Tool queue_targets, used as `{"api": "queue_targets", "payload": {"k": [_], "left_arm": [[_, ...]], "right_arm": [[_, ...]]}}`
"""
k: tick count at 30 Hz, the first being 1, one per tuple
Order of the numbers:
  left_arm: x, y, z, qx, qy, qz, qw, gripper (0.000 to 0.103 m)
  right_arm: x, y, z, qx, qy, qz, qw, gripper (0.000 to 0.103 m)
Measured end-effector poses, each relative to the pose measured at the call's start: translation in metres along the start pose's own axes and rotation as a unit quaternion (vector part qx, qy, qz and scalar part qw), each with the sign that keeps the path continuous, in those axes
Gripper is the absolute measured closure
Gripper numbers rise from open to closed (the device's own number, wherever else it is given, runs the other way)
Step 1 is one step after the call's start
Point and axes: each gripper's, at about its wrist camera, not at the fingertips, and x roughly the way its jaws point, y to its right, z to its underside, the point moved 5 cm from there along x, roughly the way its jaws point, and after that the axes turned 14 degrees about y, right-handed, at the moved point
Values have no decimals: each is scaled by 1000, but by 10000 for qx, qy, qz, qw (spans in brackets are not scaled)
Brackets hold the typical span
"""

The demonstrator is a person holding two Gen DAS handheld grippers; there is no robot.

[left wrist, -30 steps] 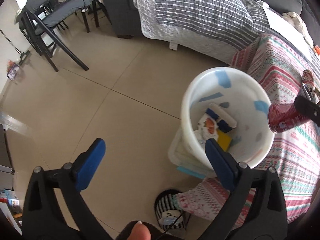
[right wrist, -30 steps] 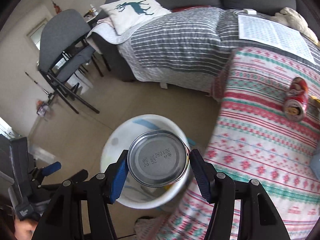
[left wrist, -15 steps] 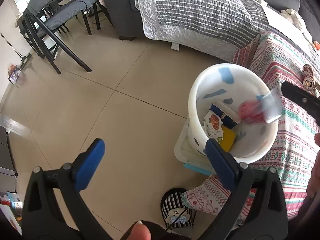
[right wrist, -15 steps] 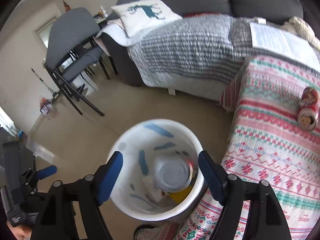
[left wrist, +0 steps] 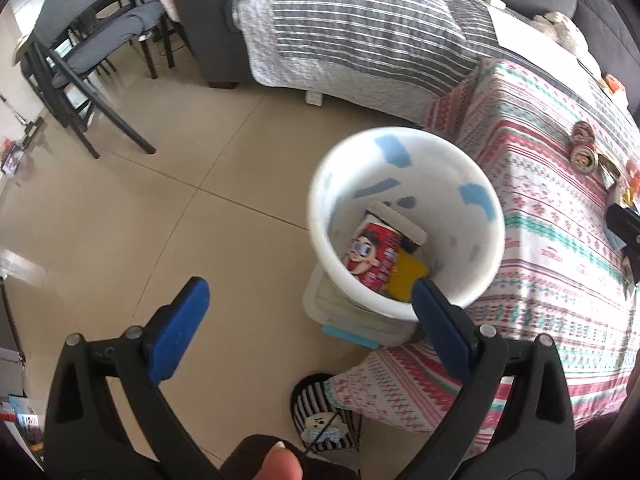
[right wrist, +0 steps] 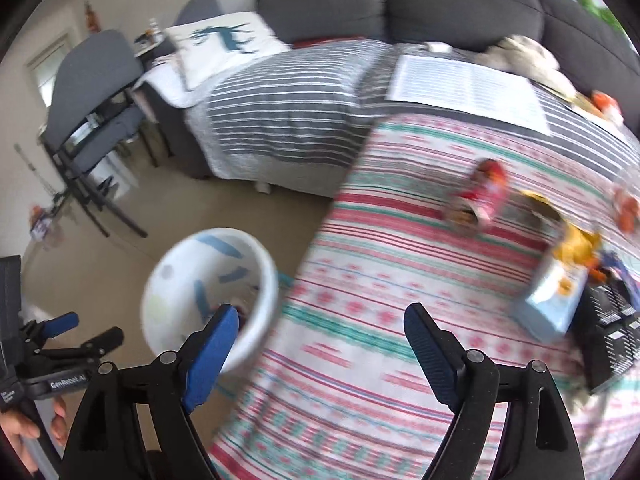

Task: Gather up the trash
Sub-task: 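Grasp the black plastic tray with the right tool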

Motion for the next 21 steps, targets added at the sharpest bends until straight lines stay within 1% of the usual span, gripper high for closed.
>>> {"api": "queue_targets", "payload": {"k": [5,13,16,21], "left_arm": [[1,29,-2,-10,-148,374,9992,1],[-4,80,-10,322,-148,588,9976,1],[-6,96,-13,394,-191,701,9966,1],[-11,128,-20,383,-197,915,9949,1]], "right_arm": [[-26,54,-3,87,-16,594,9982,15],[-53,152,0,336,-244,1299,9907,15],[-63,186,2,528,-301,1482,9871,15],[-76,234,7,842,-390,1656,9818,15]]}}
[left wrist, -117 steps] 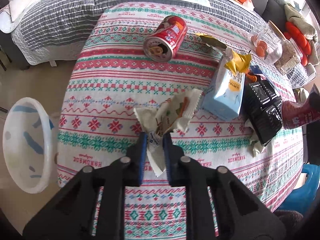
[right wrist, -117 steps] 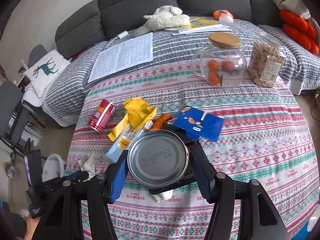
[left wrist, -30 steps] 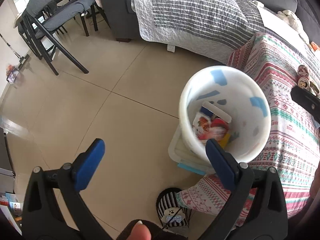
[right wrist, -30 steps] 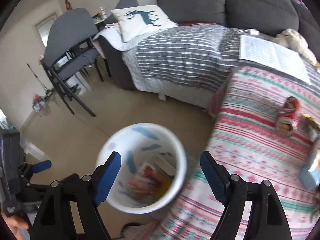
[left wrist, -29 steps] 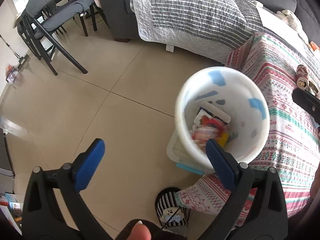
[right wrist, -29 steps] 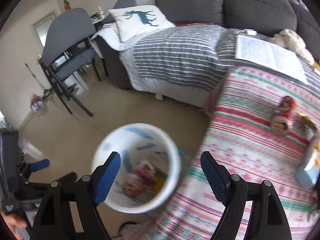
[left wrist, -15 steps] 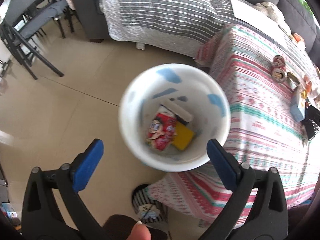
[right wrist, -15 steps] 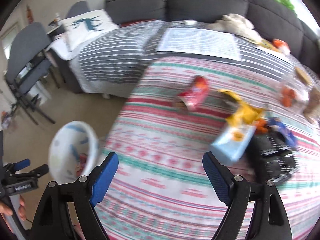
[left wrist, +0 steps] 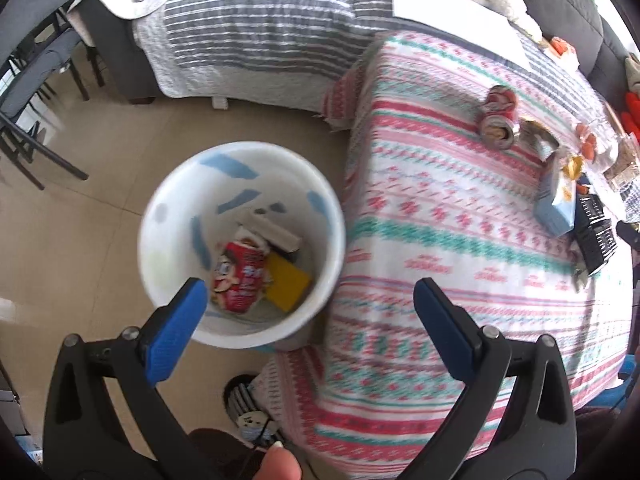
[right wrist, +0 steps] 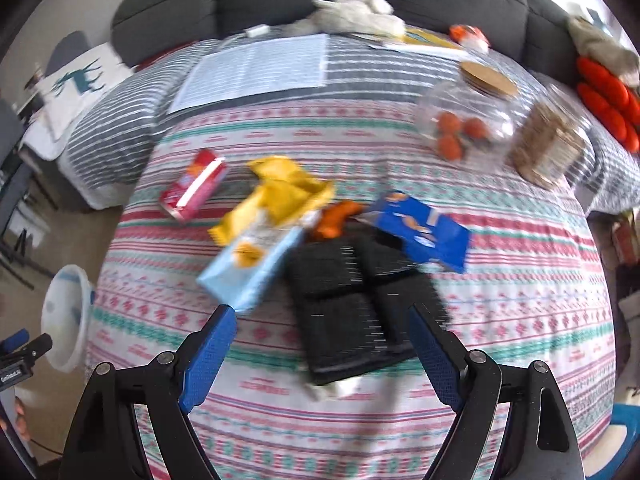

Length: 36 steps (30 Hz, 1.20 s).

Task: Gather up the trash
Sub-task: 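Grasp the black plastic tray with the right tool, then carry the light blue milk carton with the left tool into the bin and release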

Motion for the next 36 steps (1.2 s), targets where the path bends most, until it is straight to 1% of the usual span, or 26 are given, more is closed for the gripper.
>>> {"api": "queue_targets", "payload": {"k": [6,12,18,22,24,25,27,29,36], "left_arm": [[0,45,-10,60,25,296,9995,1],[6,92,-18,132,-8,572,9983,1],[15,128,-18,303,-52,656,9974,1],[23,146,-15,399,-135,692,9967,1],[26,153,-14,426,-165,710,9964,1],[28,158,-14,449,-178,725,9962,1],[30,165,-13,493,-186,744,9958,1],[32,172,-12,547,-178,765,9954,1],[39,201,-15,713,-33,897,9934,1]], "right_arm": [[12,46,4,423,-257,112,9987,15],[21,77,6,1017,-404,-62,9940,15],[36,88,11,1357,-642,-398,9879,18],[52,91,22,1565,-985,-643,9807,30],[57,93,26,1718,-1070,-828,9758,35],[58,94,26,1827,-1098,-966,9722,42],[58,95,28,1900,-1133,-1115,9688,43],[56,96,28,1847,-1136,-1191,9689,48],[30,105,23,1750,-915,-1308,9715,50]]}}
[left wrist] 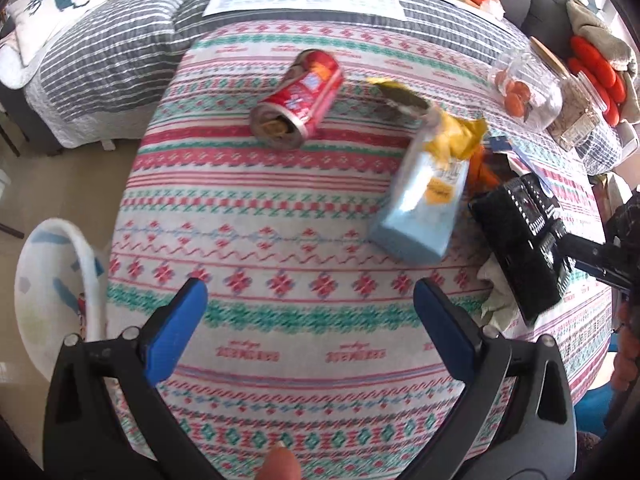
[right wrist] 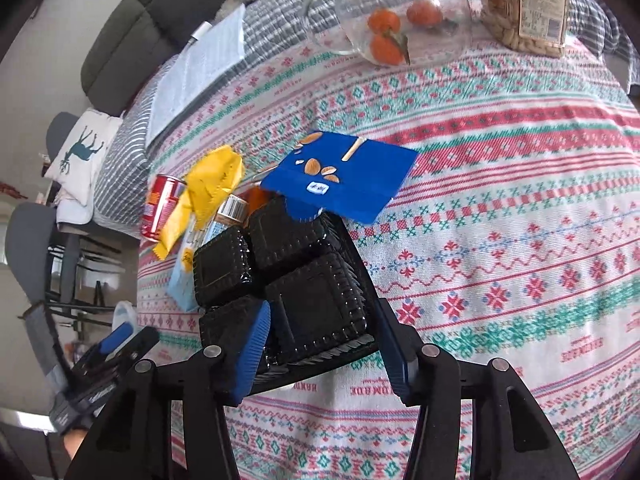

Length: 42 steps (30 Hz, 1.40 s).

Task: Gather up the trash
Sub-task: 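Carry the light blue milk carton with the left tool into the bin and release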

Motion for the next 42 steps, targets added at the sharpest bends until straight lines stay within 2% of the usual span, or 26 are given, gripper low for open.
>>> {"api": "queue_targets", "payload": {"k": [4,8,14,16,17,18,29,34,42], "left_arm": [[9,18,-6,83,104,141,9998,2],[18,36,-9,245,173,272,9992,9],[35,58,-12,597,266,444,9969,24],[39,63,-11,678,265,472,9962,31],[40,65,-10,713,256,494,9959,39],[41,66,-9,741,244,496,9957,40],[5,58,2,733,325,588,9950,44],[-19,40,9,583,374,632,9956,44],[-47,0,17,414,495,508,9966,44]], "right_arm": [[-24,1,-1,-84,214,-87,9997,50],[-50,6,-4,-64,453,-182,9988,50],[-69,14,-3,3,640,-235,9977,50],[-70,16,-1,-18,622,-177,9979,50],[-71,17,0,-41,623,-148,9979,50],[-72,18,1,-54,629,-129,9979,50],[-81,26,1,116,758,-108,9970,50],[-82,12,5,80,792,-198,9966,50],[-77,-13,16,-102,799,-223,9965,50]]}}
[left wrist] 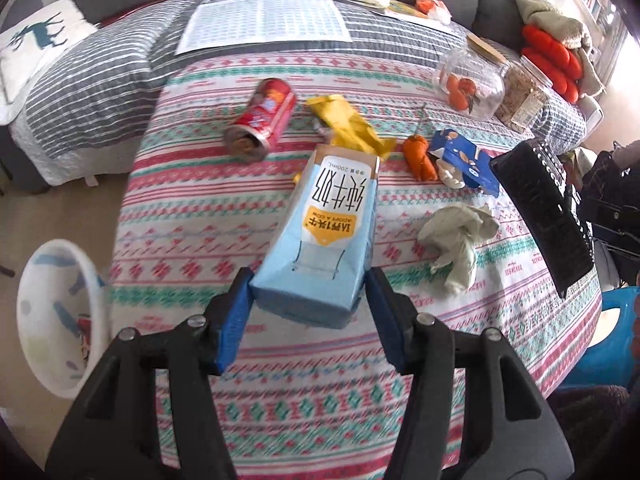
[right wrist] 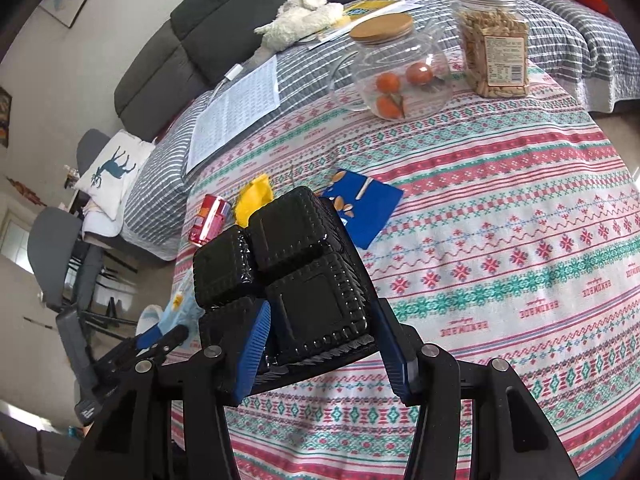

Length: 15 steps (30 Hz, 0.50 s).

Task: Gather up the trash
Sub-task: 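Carry the light blue milk carton with the left tool into the bin and release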

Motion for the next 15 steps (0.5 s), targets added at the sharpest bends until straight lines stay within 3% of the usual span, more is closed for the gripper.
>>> {"api": "queue_targets", "payload": {"k": [15], "left_arm": [[-42,-84,18,-386,172,-546,9976,44]], "right_arm": [[31,-61,17,-520,-111,-24,9986,50]]}}
